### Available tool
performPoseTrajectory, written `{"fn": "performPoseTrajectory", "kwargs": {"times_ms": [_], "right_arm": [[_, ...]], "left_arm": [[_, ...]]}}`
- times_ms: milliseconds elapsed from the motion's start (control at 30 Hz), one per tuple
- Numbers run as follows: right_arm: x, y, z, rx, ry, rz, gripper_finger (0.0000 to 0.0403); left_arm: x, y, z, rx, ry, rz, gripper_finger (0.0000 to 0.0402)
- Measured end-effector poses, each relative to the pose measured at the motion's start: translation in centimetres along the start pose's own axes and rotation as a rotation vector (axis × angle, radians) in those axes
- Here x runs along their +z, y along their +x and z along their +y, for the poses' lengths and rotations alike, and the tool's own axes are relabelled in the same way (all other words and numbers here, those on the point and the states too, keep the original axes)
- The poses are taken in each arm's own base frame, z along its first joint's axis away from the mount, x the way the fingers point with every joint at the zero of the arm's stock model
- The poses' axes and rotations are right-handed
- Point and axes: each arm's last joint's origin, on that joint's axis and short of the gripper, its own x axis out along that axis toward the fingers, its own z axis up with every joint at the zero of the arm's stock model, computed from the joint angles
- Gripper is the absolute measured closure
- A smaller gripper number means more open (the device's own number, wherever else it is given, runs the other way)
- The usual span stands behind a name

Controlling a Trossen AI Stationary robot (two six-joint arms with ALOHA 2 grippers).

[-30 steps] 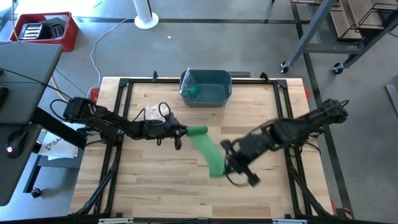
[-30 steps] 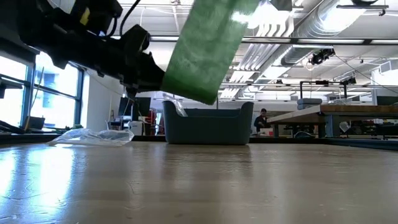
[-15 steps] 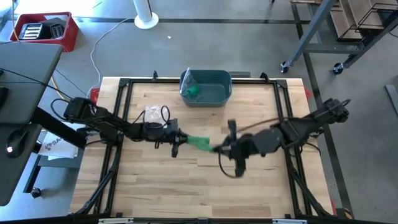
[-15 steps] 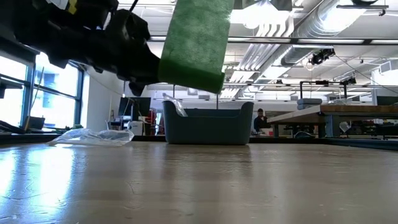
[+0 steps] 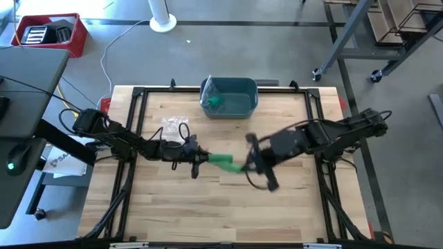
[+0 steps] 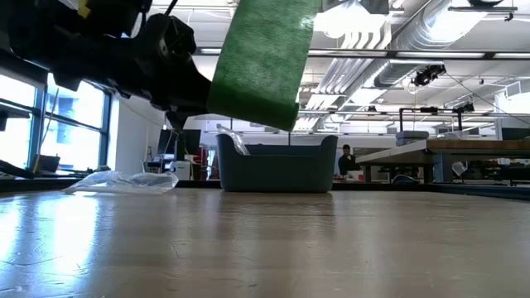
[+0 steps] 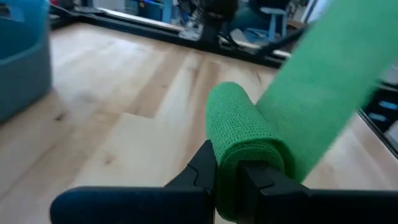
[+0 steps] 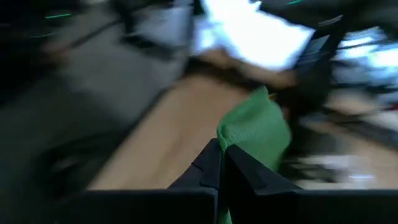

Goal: Roll bandage
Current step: Roll the green bandage

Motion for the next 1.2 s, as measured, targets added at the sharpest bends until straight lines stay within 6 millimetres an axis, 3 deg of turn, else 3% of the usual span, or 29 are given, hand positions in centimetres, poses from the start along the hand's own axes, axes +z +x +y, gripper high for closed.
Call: {"fn": "performPoseTrajectory", "kwargs": {"times_ms": [233,567,800,933,1067,1200], "right_arm": [[-1.8,1.5,3.7,0.361,0.071,0.186,0.0403],[-2.7,3.9,6.4,0.452,0.132,0.278,0.0403],[-2.3,4.0,8.3,0.486,0.138,0.254,0.0403],[-1.3,3.0,7.8,0.340,0.117,0.184,0.0403],[-0.2,1.2,5.9,0.060,0.105,0.154,0.0403],[0.9,-0.5,3.4,-0.106,0.114,0.130,0.0403]], "left_arm": [[1.5,0.3,1.5,-0.008,-0.023,-0.106,0.0386],[3.1,0.2,2.1,-0.121,-0.104,-0.225,0.0386],[2.7,0.4,2.8,-0.004,-0.065,-0.197,0.0386],[1.8,0.5,2.7,0.019,-0.039,-0.107,0.0386],[1.0,0.4,1.6,-0.015,-0.002,-0.043,0.0387],[0.5,0.1,0.3,-0.104,0.045,-0.013,0.0387]]}}
